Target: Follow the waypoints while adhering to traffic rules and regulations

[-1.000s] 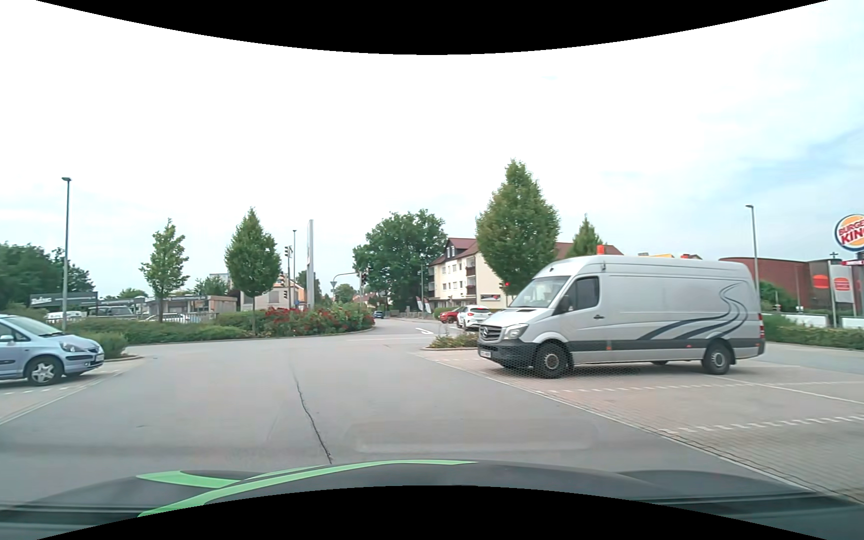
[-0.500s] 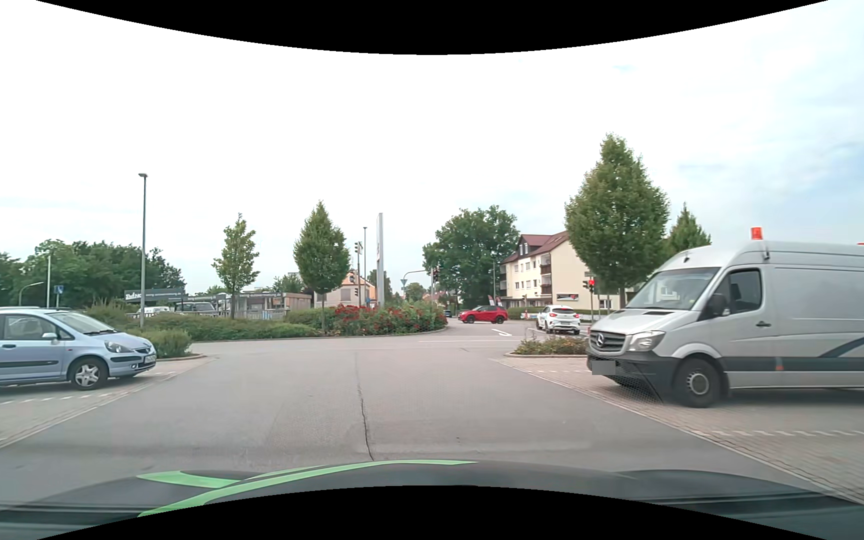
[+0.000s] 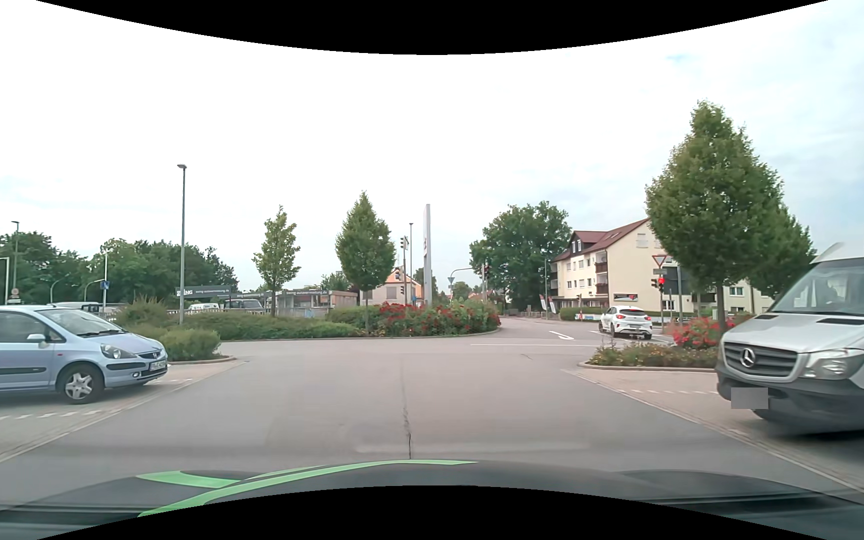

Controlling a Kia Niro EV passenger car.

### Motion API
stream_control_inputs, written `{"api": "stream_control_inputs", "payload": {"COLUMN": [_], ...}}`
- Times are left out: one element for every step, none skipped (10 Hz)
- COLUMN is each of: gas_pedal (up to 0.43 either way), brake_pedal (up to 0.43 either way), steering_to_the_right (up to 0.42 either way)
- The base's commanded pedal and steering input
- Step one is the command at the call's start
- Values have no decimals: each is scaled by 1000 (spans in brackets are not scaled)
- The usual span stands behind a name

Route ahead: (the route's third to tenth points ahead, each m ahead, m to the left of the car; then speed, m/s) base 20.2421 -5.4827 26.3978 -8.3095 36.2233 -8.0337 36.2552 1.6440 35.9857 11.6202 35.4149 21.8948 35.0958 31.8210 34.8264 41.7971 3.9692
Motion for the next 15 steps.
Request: {"api": "stream_control_inputs", "payload": {"gas_pedal": [0, 0, 0, 0, 0, 0, 0, 0, 0, 0, 0, 0, 0, 0, 0], "brake_pedal": [0, 0, 0, 0, 0, 0, 0, 0, 0, 0, 0, 0, 0, 0, 0], "steering_to_the_right": [-142, -130, -117, -105, -97, -83, -65, -48, -31, -18, -4, 5, 21, 38, 65]}}
